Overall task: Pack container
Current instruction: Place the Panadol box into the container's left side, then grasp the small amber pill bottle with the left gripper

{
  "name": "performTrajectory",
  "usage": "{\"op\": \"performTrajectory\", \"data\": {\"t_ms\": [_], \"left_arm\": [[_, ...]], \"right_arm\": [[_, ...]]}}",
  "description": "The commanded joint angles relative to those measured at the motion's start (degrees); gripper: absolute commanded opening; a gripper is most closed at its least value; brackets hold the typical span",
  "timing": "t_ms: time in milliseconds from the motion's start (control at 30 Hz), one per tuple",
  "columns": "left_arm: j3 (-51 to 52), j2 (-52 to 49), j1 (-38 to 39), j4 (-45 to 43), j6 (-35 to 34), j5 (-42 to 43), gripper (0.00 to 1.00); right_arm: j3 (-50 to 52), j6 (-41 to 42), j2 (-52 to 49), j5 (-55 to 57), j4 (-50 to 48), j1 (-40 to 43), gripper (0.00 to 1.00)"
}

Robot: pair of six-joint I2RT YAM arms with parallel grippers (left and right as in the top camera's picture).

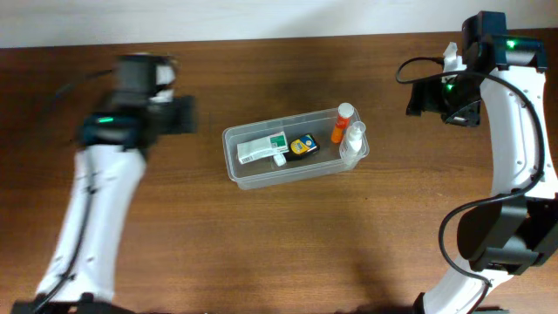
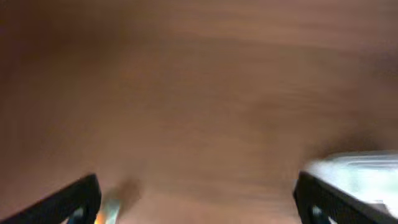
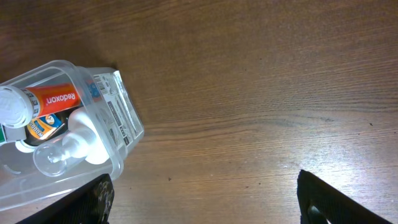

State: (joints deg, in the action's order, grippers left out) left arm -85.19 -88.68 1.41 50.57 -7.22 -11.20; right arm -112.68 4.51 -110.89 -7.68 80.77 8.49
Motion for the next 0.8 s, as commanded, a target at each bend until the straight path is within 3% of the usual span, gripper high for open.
{"op": "performTrajectory", "data": {"t_ms": [0,367,767], "left_arm": [[0.1,-0.6,-8.8,5.6,-18.8,-1.7,0.99],[2.7,-12.3,-23.9,10.6,-19.0,1.6,0.99],[2.7,-26.8,-25.0,10.8,-18.7,2.9,0.99]], "right_arm": [[0.1,0.2,-0.2,-0.8,0.0,-0.2,0.86],[0.1,0.3,-0.2,-0.8,0.0,-0.2,0.86],[0.1,0.2,-0.2,-0.8,0.0,-0.2,0.86]]}}
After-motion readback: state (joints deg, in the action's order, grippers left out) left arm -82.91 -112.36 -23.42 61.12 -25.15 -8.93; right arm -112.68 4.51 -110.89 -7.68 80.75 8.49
